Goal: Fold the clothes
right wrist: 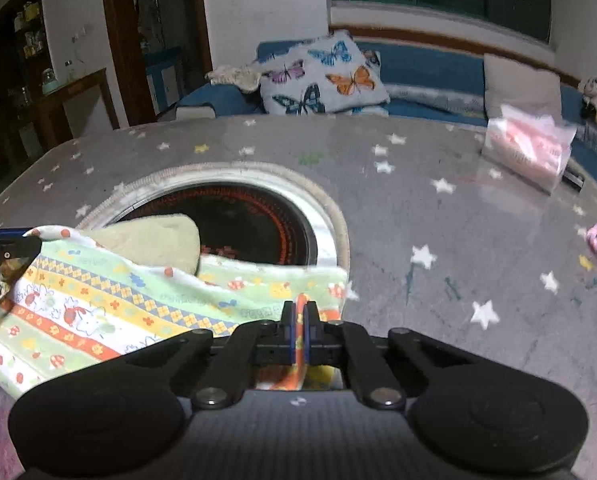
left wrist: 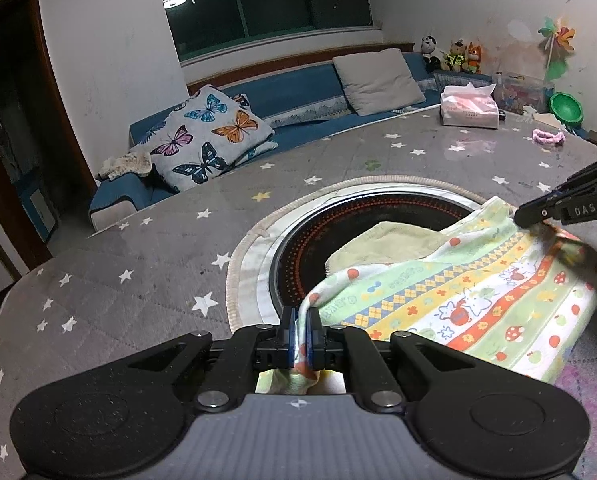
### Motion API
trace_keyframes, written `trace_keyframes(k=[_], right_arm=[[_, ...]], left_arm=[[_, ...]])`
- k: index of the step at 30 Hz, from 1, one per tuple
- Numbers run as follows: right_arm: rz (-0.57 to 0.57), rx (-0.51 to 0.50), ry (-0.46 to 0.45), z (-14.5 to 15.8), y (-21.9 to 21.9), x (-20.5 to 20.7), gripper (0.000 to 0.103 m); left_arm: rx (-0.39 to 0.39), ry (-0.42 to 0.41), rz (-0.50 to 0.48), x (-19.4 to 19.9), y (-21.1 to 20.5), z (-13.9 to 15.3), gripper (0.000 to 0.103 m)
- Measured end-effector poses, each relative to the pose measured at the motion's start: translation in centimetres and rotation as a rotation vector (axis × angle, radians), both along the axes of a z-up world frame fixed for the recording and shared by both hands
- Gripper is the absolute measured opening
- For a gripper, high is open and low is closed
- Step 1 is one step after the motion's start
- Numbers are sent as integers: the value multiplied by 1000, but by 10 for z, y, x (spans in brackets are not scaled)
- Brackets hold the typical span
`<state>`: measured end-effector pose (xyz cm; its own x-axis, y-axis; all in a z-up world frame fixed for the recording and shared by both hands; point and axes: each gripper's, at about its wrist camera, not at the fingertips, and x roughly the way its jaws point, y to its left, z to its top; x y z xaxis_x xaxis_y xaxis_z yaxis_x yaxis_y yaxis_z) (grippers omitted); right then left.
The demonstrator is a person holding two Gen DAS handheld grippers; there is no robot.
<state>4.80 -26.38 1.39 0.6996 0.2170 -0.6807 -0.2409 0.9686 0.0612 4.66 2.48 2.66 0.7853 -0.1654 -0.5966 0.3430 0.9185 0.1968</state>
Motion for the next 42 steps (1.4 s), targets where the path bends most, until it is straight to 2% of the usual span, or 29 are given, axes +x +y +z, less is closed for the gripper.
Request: trace_keyframes(k=[6,10,14,15,18,22,23,28,32,36,39,42], right_arm=[[13,30,-101,30,5,0,3],[-11,38,-54,11,10,28,3],[-33,66,17,-13,7,41,5],[-39,72,35,-19,6,45,7],[-27,46,6,-12,5,37,11],[89,25,-20,5,17,19,15],[139,16,-17,9,24,15,20],[249,16,45,-2,52,17,20],[261,-3,56,-15,71,26,21],[225,33,58,-16,70,40,27],[222,58,73,-9,65,38,27],[277,26,56,5,66,15,27]], left_arm=[[-9,-41,22,1,3,10,6],[11,-11,84,20,4,-2,6],[22,25,105,28,7,-13,7],[13,28,103,26,8,-12,8],[-32,29,68,14,7,-1,8],[-95,49,-38,-4,-10,9,8],[-108,61,-64,-7,-16,9,8],[-109,127,-148,-9,-47,-8,9],[-60,135,-145,2,-58,-21,10],[-34,121,-101,17,-54,-25,10],[-65,138,-80,23,-45,-29,10],[-68,130,-72,19,-42,-27,10]])
